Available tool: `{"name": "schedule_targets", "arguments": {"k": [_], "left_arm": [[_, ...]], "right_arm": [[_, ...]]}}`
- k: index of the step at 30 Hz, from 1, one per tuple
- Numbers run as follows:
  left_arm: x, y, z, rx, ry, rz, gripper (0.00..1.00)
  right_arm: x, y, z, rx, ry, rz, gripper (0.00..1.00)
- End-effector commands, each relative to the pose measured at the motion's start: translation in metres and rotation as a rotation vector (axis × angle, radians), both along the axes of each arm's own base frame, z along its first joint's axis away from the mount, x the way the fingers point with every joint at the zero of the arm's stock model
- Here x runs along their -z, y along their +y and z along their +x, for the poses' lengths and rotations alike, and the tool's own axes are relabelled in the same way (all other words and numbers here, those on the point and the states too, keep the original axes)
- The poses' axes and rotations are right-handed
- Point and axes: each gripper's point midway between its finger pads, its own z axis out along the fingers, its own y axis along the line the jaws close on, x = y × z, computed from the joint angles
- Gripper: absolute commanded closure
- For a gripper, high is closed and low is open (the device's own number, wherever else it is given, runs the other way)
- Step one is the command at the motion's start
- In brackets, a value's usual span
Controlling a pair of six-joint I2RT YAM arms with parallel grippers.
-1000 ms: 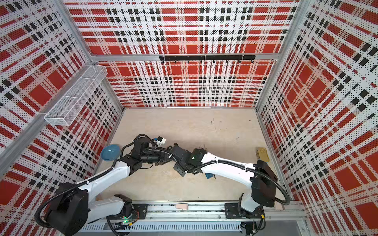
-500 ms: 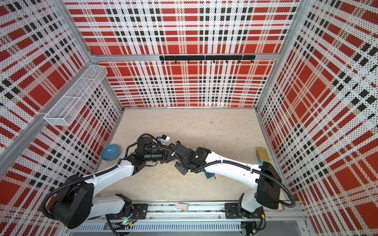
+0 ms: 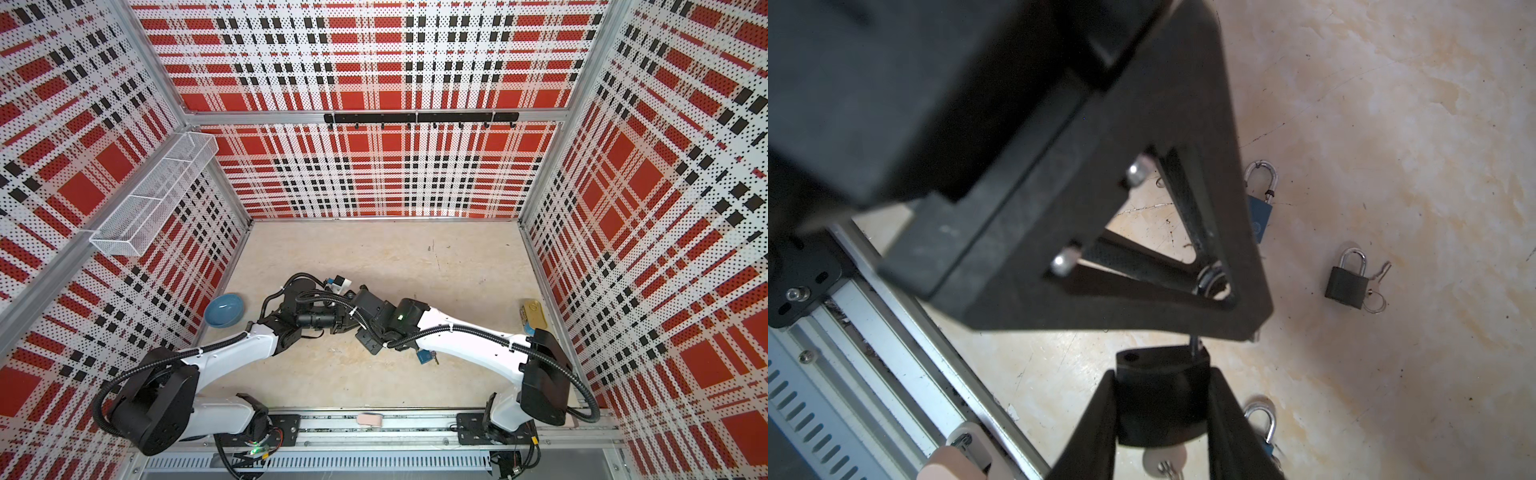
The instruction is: Lock with the key
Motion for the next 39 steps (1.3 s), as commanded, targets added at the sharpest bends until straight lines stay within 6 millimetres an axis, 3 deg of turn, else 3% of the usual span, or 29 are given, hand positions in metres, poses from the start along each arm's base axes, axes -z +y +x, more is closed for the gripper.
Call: {"name": "schedule_targets", "arguments": {"k": [1, 10, 17, 23, 26, 33, 39], "left_arm": [[-0.016, -0.008, 0.003, 0.024, -0.03, -0.039, 0.75], [-0.017, -0.013, 0.006, 0.033, -0.028, -0.049, 0.84], [-0.013, -0.015, 0.006, 0.038, -0.017, -0.05, 1.0], [-0.013, -0.014, 0.008, 0.023, -0.018, -0.05, 1.0], [-0.02, -0.014, 0.011, 0.004, -0.039, -0.068, 1.0], [-0.046, -0.007, 0.025, -0.079, -0.104, -0.135, 1.0], [-0.082, 0.006, 0.041, -0.192, -0.199, -0.206, 1.0]], "right_arm": [[-0.016, 0.004, 0.004, 0.003, -0.025, 0.052, 0.81], [-0.015, 0.004, 0.003, 0.004, -0.024, 0.052, 0.81], [-0.016, 0.004, 0.004, 0.005, -0.027, 0.055, 0.82], [-0.018, 0.004, 0.005, 0.008, -0.03, 0.063, 0.8], [-0.019, 0.003, 0.008, 0.022, -0.033, 0.076, 0.68], [-0.032, 0.002, 0.014, 0.053, 0.025, 0.229, 0.52], [-0.062, -0.009, 0.02, 0.064, 0.048, 0.424, 0.48]]}}
